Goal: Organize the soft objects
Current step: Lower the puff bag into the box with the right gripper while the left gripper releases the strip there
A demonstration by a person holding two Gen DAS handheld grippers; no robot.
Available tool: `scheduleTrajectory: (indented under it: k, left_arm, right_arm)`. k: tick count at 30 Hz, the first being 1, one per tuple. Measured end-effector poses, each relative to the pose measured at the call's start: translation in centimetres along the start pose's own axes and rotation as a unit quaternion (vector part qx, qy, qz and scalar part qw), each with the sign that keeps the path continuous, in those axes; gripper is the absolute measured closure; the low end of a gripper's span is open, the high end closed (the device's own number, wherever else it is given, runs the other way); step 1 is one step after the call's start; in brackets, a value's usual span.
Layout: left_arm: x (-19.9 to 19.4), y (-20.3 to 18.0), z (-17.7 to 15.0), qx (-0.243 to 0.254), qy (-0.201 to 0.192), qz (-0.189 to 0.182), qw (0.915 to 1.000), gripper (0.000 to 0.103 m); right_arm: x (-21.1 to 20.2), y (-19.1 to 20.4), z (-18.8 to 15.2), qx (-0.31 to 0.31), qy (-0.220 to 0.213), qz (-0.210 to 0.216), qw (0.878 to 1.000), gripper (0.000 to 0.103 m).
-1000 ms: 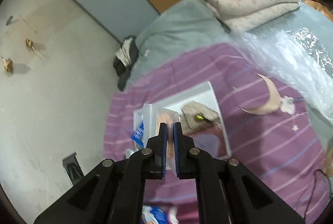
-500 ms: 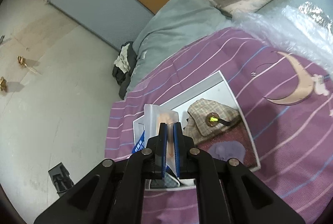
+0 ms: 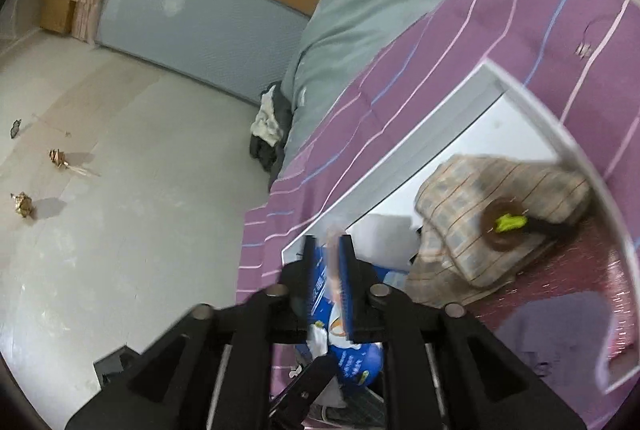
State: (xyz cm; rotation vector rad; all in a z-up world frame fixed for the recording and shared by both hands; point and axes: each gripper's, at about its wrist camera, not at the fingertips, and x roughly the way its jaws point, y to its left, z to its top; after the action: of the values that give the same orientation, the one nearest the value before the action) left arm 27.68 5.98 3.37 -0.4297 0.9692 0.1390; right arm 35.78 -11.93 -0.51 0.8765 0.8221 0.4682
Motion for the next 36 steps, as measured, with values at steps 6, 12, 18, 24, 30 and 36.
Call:
scheduleTrajectory:
  k: [6,12,18,24,30,36]
  left_arm:
    - [-0.5,0.3,-0.1,-0.019,0.002,-0.017,0.9997,0.071]
    - [-1.6,-0.9,-0.9,0.004,0.003,-0.028,0.9996,0.05]
    - [-1.6,-1.8,-1.3,0.034,0.003,0.002,0.9994,0.04]
    - [-1.5,-2.3,-1.4,0.054,-0.015,0.009,0.9984,0.04]
    - [-2.5,-3.4,-1.7,0.086,-0.045,0.034,0.9947,0.04]
    - [-3.1,-3.4,-1.6,0.086,-0.034,0.021,0.9955,0.04]
  right_arm:
    - [-2.3,1.2,-0.3,-0.033,-0.048,-0.045,0.997,0.033]
    - [-3.3,1.7,-1.2,-0.07,-0.002,-0.093,0.993,0.027]
    - [-4.2,2.2,-2.5,-0.117,0.047,-0.149,0.981,0.027]
    - [-5.5,1.8,-2.5,-0.138,0.062,-0.178,0.972,0.026]
    - [-6.5,1.9,-2.0,-0.142,0.065,-0.177,0.972,0.026]
    - [-7.6,3.0,-2.2,-0.175,0.07,-0.189,0.964,0.026]
